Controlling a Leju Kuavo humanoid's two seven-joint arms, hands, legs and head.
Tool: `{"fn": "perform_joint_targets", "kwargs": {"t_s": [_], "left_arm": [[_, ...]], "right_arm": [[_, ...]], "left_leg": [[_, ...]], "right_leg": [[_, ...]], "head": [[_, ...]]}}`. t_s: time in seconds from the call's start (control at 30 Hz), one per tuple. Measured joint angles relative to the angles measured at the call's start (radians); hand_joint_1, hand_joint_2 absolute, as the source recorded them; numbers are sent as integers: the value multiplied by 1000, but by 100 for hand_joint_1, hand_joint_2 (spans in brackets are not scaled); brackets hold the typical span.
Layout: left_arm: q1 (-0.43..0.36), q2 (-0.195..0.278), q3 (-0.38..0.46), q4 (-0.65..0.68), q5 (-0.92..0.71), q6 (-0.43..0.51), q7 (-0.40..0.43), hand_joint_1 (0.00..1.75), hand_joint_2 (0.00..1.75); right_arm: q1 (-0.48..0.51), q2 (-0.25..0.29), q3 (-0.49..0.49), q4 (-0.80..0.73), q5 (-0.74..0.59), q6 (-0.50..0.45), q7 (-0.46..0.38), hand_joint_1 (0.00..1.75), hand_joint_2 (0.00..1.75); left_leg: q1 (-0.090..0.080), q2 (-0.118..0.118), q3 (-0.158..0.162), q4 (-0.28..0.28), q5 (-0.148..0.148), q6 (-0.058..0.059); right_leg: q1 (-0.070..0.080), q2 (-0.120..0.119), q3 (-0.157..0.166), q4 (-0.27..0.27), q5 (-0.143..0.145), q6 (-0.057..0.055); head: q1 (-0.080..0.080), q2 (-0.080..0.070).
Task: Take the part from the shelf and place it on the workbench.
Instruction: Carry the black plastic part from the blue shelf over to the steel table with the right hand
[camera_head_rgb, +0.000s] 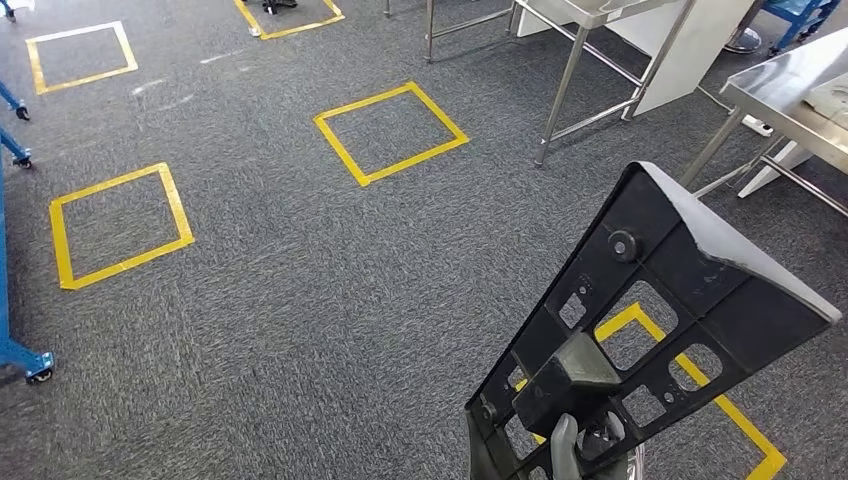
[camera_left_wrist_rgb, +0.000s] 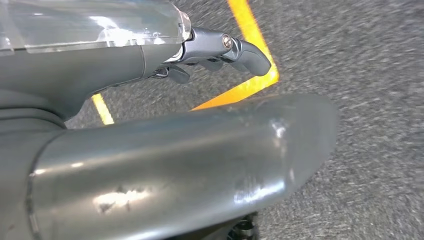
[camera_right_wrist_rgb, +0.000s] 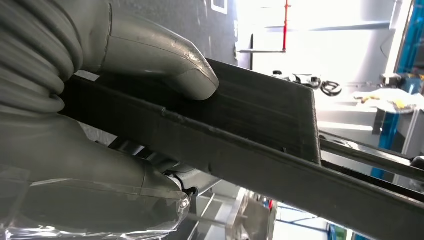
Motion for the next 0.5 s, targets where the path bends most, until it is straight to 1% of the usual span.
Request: {"fn": "perform_joint_targets", "kwargs": {"t_s": [0.03, 0.07, 0.1, 0.13, 0.17, 0.2, 0.23, 0.27, 0.3, 0.33, 0.37, 0.4, 0.43, 0.47, 0.5], "left_arm": [[-1, -1, -1, 0, -2, -1, 0, 0, 0], [-1, -1, -2, 0, -4, -2, 0, 0, 0], [-3, -1, -4, 0, -7, -3, 1, 0, 0], [-4, -1, -5, 0, -9, -4, 1, 0, 0], [-4, 0, -6, 0, -10, -5, 1, 0, 0], [-5, 0, -7, 0, -13, -6, 1, 0, 0], [-4, 0, -7, 0, -15, -6, 1, 0, 0], [-3, 0, -7, 0, -16, -6, 1, 0, 0], [-1, 0, -8, 0, -18, -7, 2, 0, 0], [0, 0, -8, 0, -19, -7, 2, 0, 0], [1, 0, -9, 0, -20, -6, 2, 0, 0], [1, 0, -10, 0, -21, -6, 2, 0, 0], [2, 0, -11, 0, -22, -6, 1, 0, 0], [2, 0, -12, 0, -22, -6, 1, 0, 0], [2, 0, -13, 0, -23, -5, 1, 0, 0]], "right_arm": [[0, 0, 0, 0, 0, 1, 0, 175, 175], [2, 0, -1, 0, 0, 2, 0, 175, 175], [4, 1, -2, -1, 1, 3, 0, 175, 175], [7, 2, -4, -1, 1, 3, 0, 175, 175], [8, 3, -5, -1, 2, 4, 0, 175, 175], [8, 4, -6, -1, 2, 4, 0, 175, 175], [8, 6, -7, -1, 2, 5, 0, 175, 175], [8, 7, -8, -1, 3, 6, 0, 175, 175], [7, 7, -8, -1, 3, 7, 0, 175, 175], [8, 8, -9, -1, 3, 7, 0, 175, 175], [8, 8, -10, -1, 3, 8, 0, 175, 175], [8, 8, -12, -1, 3, 8, 0, 175, 175], [9, 8, -13, -1, 3, 8, 0, 175, 175], [8, 8, -14, -1, 3, 8, 0, 175, 175], [8, 8, -14, -1, 3, 8, 0, 175, 175]], "left_leg": [[-2, 9, 3, -1, -3, -4], [-4, 20, 7, -3, -5, -9], [-4, 28, 10, -4, -8, -13], [-3, 21, 13, 0, -14, -18], [-3, 1, 7, 19, -29, -22], [-1, -27, -9, 59, -54, -25], [0, -56, -36, 120, -85, -27], [1, -72, -70, 190, -117, -28], [1, -79, -101, 249, -137, -30], [2, -81, -119, 277, -136, -30], [2, -82, -119, 265, -113, -30], [3, -87, -100, 214, -73, -30], [5, -108, -74, 146, -33, -29], [7, -135, -50, 82, -6, -28], [9, -158, -35, 40, 8, -26]], "right_leg": [[6, -10, 6, -17, -1, -6], [8, 0, 5, -20, -1, -9], [4, 15, 6, -24, 1, -13], [1, 26, 9, -31, 4, -16], [-4, 38, 14, -38, 8, -20], [-9, 50, 18, -43, 10, -25], [-10, 61, 19, -44, 10, -28], [-11, 74, 19, -44, 10, -31], [-11, 89, 19, -43, 9, -32], [-11, 105, 20, -41, 8, -32], [-12, 121, 21, -38, 7, -30], [-13, 136, 22, -34, 5, -28], [-15, 150, 22, -29, 2, -24], [-15, 163, 19, -21, -2, -19], [-16, 174, 14, -14, -4, -13]], "head": [[0, 0], [0, 0], [0, 0], [0, 0], [-1, 0], [-4, 0], [-6, 0], [-8, 0], [-8, 0], [-8, 0], [-8, 0], [-8, 0], [-9, 0], [-9, 0], [-10, 0]]}}
